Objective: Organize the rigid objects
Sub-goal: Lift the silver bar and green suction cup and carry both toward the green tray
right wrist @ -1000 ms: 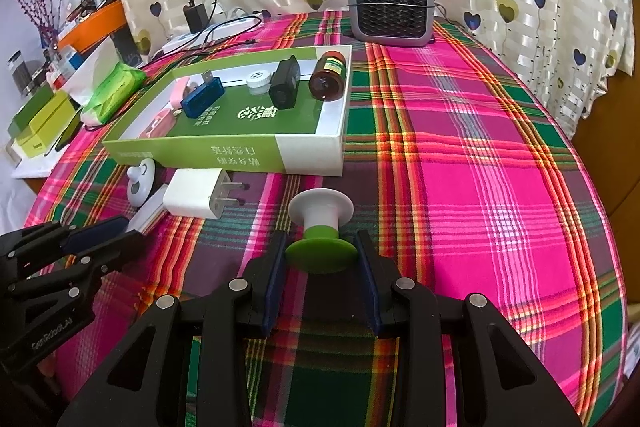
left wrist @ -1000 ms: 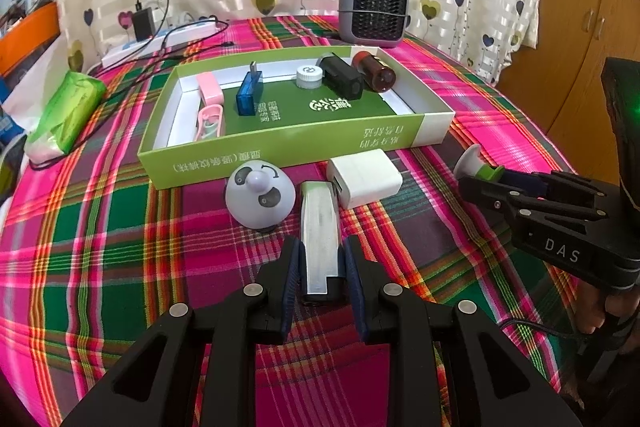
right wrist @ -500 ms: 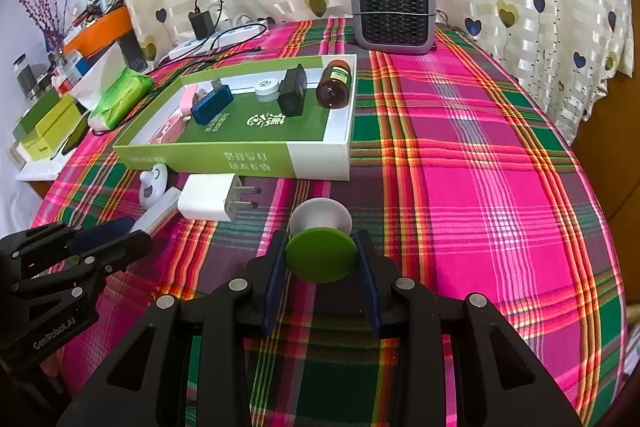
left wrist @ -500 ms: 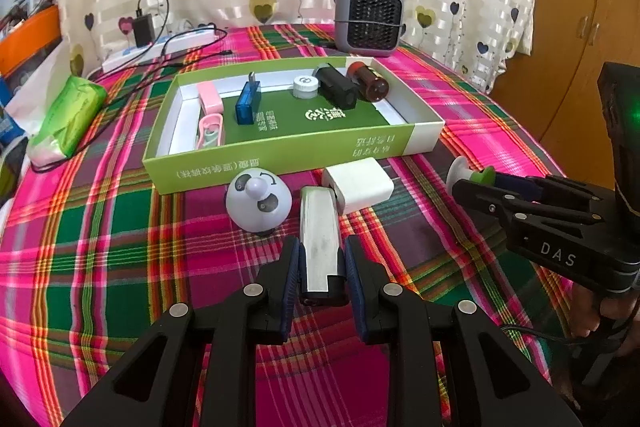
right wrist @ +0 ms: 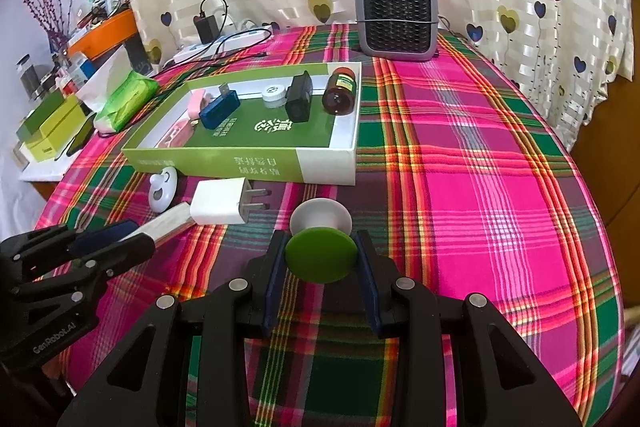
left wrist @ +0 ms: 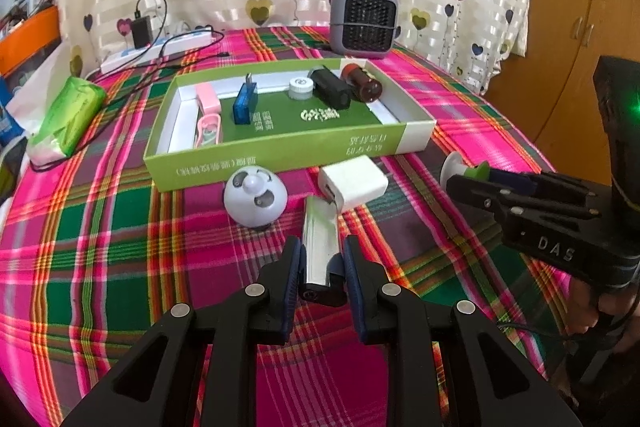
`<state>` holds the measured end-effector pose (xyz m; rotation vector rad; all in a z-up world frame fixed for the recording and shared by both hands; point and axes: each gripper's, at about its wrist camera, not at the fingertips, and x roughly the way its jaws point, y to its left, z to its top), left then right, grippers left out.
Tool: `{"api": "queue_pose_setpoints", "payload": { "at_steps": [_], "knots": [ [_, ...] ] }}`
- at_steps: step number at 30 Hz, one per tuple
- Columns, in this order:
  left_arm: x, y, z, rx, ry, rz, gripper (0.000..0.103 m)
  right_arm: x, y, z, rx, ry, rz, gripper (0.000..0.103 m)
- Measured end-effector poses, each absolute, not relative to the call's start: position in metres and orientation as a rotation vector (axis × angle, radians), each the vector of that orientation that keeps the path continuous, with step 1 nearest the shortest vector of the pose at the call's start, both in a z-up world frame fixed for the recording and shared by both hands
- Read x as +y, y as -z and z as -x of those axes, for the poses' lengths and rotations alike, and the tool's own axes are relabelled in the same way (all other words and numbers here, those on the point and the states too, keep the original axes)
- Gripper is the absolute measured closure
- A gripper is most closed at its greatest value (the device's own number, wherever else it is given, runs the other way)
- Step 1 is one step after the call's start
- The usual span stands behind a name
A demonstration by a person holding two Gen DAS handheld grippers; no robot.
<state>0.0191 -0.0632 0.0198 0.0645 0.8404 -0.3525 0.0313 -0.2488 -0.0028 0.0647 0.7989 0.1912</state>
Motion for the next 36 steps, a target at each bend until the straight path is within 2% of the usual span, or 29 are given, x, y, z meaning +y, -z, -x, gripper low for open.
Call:
{"api": "queue_pose_setpoints", "payload": {
  "at_steps": [11, 24, 36],
  "knots": [
    [-0.064, -0.005, -0.028, 0.895, 0.353, -0.074, 0.083, -0.249, 0.006, -0.032, 0.805, -0.194, -0.072, 0.068],
    [-0.077, -0.004, -0.035, 0.877, 0.323, -0.166, 0.081, -0.248, 0.010, -0.032, 0.815, -0.203, -0.077, 0.068],
    [-0.064, -0.012, -0.025, 0.844, 0.370, -0.070, 0.082, -0.248, 0.008, -0.031, 0.811, -0.201, -0.076, 0.068]
  ]
}}
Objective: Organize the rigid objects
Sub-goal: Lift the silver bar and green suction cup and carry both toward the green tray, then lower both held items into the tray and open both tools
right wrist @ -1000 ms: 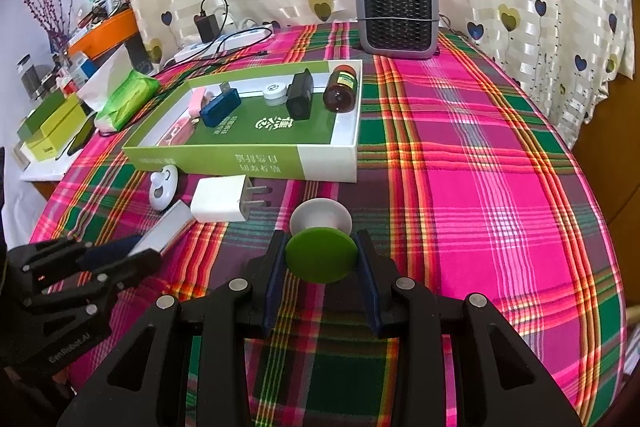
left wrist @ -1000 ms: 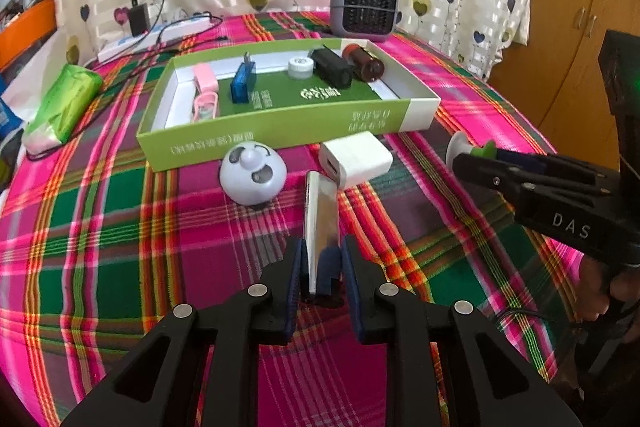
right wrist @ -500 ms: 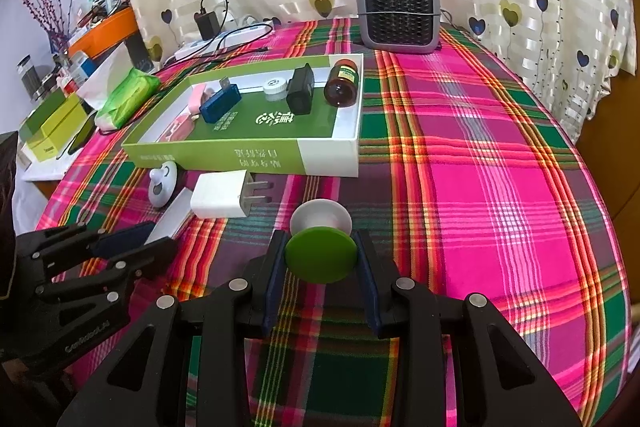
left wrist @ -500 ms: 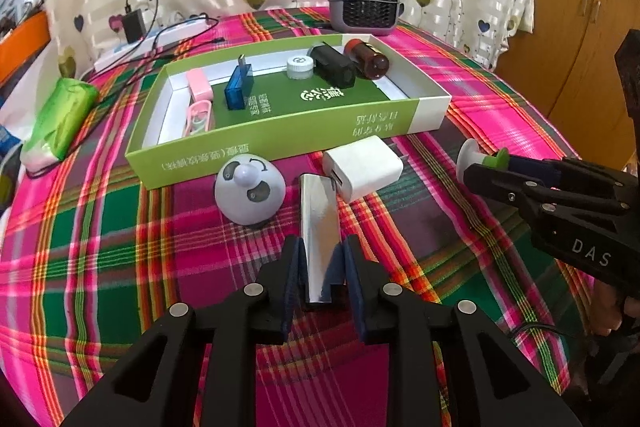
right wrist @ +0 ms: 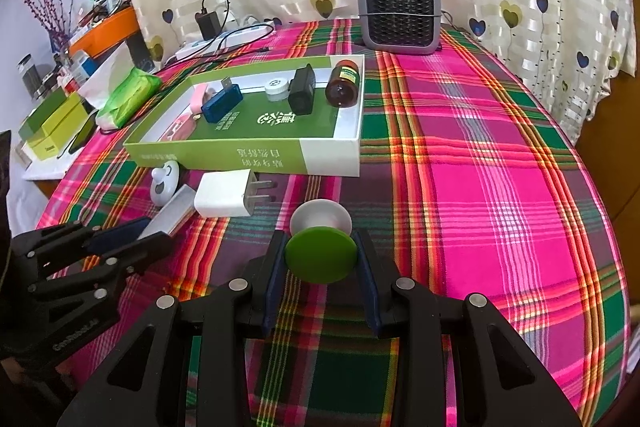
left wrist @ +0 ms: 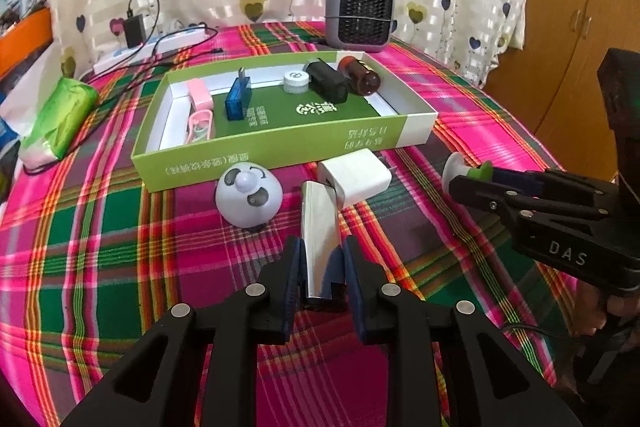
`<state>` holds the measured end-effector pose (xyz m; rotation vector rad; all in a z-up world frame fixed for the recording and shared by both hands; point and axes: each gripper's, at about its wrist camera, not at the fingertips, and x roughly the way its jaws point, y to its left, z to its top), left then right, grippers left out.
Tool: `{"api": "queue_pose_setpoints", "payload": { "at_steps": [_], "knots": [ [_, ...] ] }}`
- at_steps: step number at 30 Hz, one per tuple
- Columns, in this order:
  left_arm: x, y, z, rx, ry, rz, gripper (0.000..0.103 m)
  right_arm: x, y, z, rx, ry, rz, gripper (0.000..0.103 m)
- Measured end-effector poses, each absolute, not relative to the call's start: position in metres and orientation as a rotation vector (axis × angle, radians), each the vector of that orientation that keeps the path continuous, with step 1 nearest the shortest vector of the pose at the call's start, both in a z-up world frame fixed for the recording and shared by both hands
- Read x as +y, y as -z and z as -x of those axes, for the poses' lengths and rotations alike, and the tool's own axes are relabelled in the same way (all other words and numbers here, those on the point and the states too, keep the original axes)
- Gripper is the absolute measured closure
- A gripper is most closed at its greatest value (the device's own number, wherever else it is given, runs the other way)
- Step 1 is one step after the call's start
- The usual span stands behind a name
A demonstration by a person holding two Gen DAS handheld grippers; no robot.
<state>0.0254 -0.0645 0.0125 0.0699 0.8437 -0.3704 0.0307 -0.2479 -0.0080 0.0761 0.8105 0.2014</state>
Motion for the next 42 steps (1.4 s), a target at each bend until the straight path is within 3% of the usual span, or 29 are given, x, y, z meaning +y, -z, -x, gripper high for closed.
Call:
{"api": "queue_pose_setpoints", "payload": {
  "at_steps": [42],
  "knots": [
    [-0.052, -0.054, -0.048, 0.765, 0.408, 0.004, 0.082, -0.231, -0.027, -0.047, 0.743, -0.228, -0.050, 0.068]
  ]
}}
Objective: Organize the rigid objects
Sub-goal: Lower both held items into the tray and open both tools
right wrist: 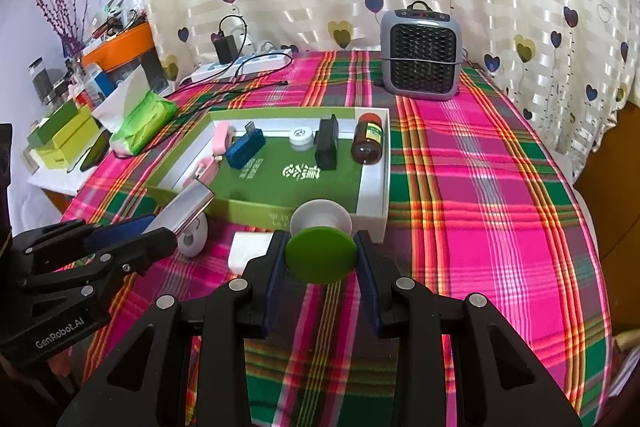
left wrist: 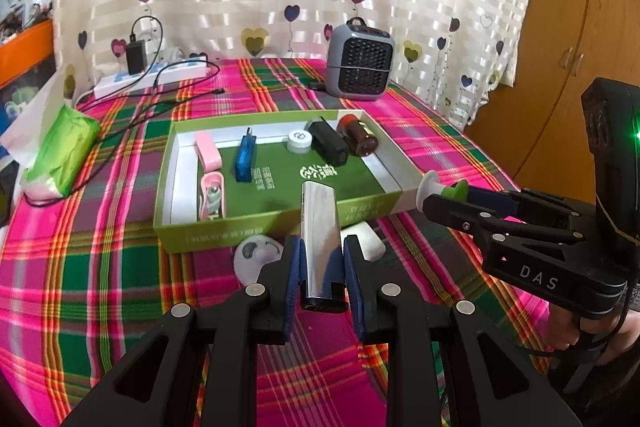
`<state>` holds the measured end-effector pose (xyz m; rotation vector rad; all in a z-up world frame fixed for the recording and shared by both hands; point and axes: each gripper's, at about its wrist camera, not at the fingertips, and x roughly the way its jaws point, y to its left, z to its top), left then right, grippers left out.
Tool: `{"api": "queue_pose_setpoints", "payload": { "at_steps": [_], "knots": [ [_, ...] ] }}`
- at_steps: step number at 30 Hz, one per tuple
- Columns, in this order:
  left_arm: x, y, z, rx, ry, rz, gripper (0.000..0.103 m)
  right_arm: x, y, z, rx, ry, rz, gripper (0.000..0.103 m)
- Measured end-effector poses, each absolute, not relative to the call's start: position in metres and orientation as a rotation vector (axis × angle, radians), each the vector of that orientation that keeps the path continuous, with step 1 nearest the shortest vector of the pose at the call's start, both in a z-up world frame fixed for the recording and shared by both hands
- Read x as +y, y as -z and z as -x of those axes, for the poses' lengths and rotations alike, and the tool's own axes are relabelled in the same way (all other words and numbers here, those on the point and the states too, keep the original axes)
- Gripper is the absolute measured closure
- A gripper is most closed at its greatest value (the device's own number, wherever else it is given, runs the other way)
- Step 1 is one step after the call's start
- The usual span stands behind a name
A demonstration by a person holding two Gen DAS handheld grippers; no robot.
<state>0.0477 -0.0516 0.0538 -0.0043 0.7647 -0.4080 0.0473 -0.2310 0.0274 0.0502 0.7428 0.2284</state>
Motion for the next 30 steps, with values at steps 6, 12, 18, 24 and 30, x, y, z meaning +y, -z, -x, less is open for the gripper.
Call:
{"api": "queue_pose_setpoints", "payload": {
  "at_steps": [6, 12, 18, 24, 30],
  "knots": [
    [-0.053, -0.056, -0.062, 0.765, 0.414, 0.018, 0.082, -0.231, -0.031, -0.059, 0.741, -0.231, -0.049, 0.068],
    [-0.054, -0.051, -0.081, 0.785, 0.416, 0.043, 0.082, -0.234, -0.032, -0.077, 0.743, -0.220, -0.054, 0.068],
    [-0.056, -0.045, -0.097, 0.803, 0.411, 0.049, 0.082, -0.237, -0.027, -0.092, 0.760, -0.213, -0.063, 0.068],
    [-0.060, -0.039, -0.111, 0.820, 0.410, 0.044, 0.082, -0.238, -0.025, -0.104, 0.769, -0.211, -0.064, 0.068],
    [-0.062, -0.034, -0.124, 0.837, 0.400, 0.044, 0.083, -0.233, -0.019, -0.117, 0.795, -0.209, -0.045, 0.068]
  ]
}}
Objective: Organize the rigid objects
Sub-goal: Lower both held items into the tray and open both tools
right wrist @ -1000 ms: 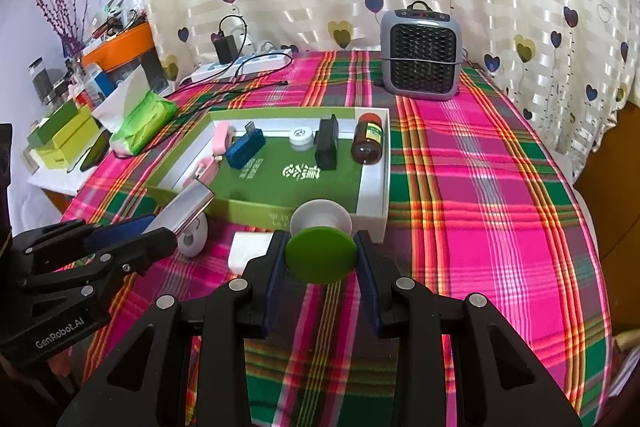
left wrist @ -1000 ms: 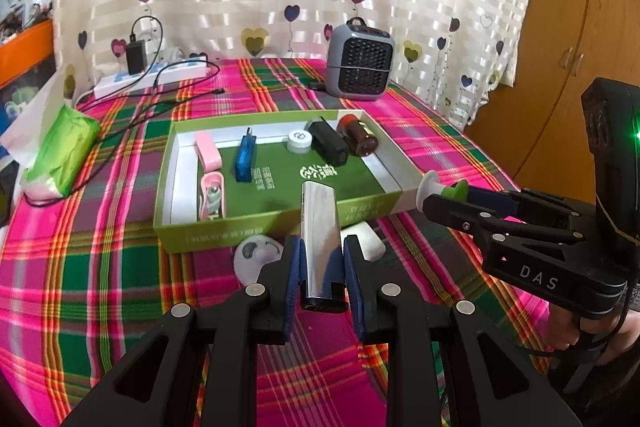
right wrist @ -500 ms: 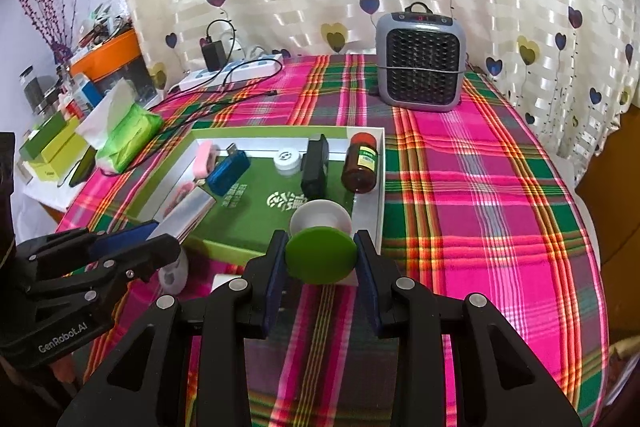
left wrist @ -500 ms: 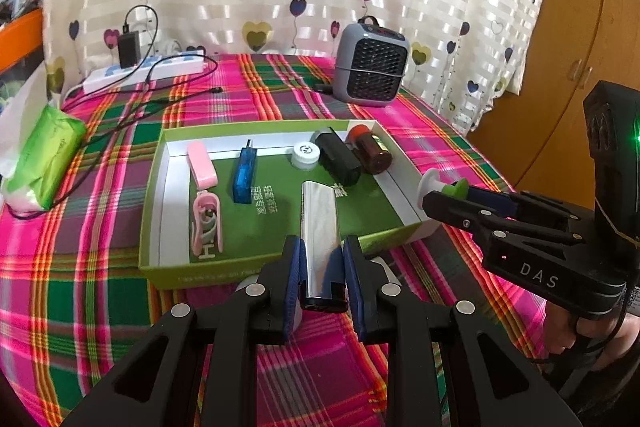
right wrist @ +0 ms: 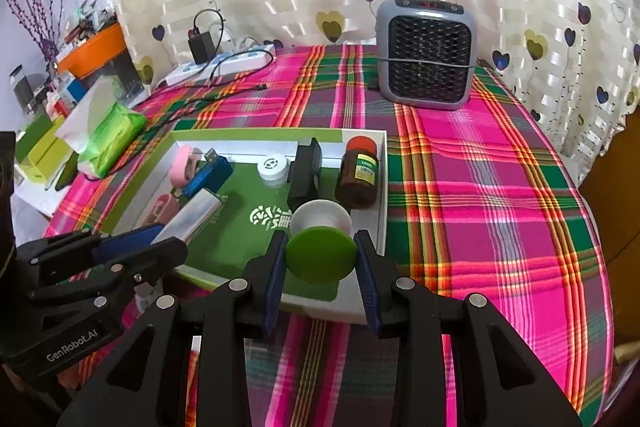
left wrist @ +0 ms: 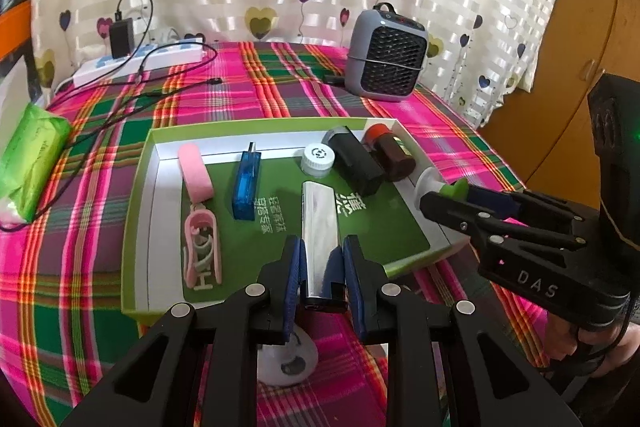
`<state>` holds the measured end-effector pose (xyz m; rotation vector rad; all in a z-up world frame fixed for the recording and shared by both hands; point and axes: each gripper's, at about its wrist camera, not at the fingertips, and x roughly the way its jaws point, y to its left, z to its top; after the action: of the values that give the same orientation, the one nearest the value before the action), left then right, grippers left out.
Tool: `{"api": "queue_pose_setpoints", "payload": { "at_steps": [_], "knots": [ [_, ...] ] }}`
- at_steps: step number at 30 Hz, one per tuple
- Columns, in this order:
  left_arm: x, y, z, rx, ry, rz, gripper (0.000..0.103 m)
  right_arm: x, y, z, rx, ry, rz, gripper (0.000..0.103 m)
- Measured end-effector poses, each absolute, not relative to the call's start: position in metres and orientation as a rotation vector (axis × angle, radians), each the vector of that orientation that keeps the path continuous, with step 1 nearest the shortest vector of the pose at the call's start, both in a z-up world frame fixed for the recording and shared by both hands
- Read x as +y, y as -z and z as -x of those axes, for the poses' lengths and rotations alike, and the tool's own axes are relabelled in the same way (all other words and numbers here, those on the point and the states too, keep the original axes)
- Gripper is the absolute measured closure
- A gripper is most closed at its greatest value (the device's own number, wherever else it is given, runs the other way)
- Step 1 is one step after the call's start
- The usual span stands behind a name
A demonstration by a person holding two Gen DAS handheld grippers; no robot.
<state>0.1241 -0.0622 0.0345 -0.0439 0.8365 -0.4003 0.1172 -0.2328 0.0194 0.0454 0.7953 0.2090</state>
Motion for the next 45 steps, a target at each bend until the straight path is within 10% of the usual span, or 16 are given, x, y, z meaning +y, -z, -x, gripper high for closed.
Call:
{"api": "queue_pose_setpoints", "payload": {
  "at_steps": [45],
  "knots": [
    [-0.059, -0.018, -0.145, 0.890, 0.375, 0.062, 0.090, -0.216, 0.004, -0.142, 0.835, -0.206, 0.022, 0.068]
  ]
}}
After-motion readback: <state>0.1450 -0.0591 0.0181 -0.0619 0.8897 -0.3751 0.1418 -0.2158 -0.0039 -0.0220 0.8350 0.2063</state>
